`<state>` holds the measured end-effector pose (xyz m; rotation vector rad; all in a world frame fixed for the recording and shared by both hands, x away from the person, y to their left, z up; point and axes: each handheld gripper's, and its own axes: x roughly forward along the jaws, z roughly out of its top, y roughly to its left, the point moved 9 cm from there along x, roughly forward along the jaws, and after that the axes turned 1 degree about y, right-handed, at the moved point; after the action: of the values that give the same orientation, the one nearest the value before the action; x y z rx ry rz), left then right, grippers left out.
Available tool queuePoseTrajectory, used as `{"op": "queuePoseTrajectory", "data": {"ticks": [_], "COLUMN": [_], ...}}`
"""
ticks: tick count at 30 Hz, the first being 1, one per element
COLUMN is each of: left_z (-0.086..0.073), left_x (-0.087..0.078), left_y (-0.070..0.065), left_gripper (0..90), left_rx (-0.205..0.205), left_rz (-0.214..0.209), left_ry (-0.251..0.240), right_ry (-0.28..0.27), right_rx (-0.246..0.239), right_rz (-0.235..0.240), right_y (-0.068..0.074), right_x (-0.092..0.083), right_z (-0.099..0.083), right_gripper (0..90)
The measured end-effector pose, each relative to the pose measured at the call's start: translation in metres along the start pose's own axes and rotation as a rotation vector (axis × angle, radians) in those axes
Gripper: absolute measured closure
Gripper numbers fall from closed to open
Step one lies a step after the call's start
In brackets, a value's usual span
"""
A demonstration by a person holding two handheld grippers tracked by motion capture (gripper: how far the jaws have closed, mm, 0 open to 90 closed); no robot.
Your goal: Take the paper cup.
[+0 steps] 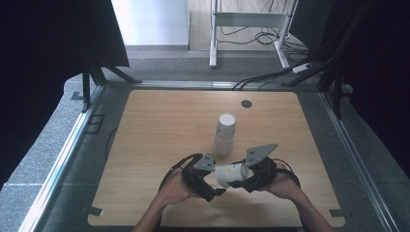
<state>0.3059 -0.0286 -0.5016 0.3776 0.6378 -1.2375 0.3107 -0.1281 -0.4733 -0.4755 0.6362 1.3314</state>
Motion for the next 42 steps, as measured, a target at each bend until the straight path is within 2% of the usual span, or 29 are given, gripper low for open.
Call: {"op": "queuePoseTrajectory", "data": {"ticks": [7, 11, 17, 22, 24, 27, 32, 42], "left_z": [0.003, 0.003, 0.006, 0.006, 0.006, 0.006, 0.005, 0.004], "left_x": [-0.011, -0.014, -0.018, -0.019, -0.018, -0.017, -0.012, -0.006], "left_y": [0.001, 0.002, 0.001, 0.0, -0.001, -0.003, -0.006, -0.009], "left_gripper": [2.4, 3.0, 6.4, 8.3, 10.3, 12.8, 13.8, 18.2], "left_rx": [-0.027, -0.022, -0.021, -0.015, -0.015, -0.011, 0.002, 0.024], "left_rz": [-0.02, -0.012, -0.023, -0.027, -0.041, -0.064, -0.084, -0.109], "left_ry": [-0.093, -0.124, -0.188, -0.216, -0.234, -0.248, -0.243, -0.258], "right_ry": [-0.054, -0.097, -0.159, -0.195, -0.224, -0.238, -0.241, -0.252], "right_rx": [0.014, 0.026, 0.038, 0.052, 0.056, 0.059, 0.056, 0.043], "right_rz": [0.001, 0.009, 0.018, 0.031, 0.047, 0.066, 0.088, 0.124], "right_y": [-0.002, -0.002, -0.003, -0.003, -0.003, -0.002, -0.001, 0.004], "right_x": [-0.006, -0.008, -0.011, -0.012, -0.012, -0.011, -0.007, -0.006], "right_z": [0.0, 0.002, 0.002, -0.001, -0.003, -0.004, -0.007, -0.007], "right_gripper": [36.5, 36.5, 36.6, 36.6, 36.6, 36.6, 36.6, 36.6]}}
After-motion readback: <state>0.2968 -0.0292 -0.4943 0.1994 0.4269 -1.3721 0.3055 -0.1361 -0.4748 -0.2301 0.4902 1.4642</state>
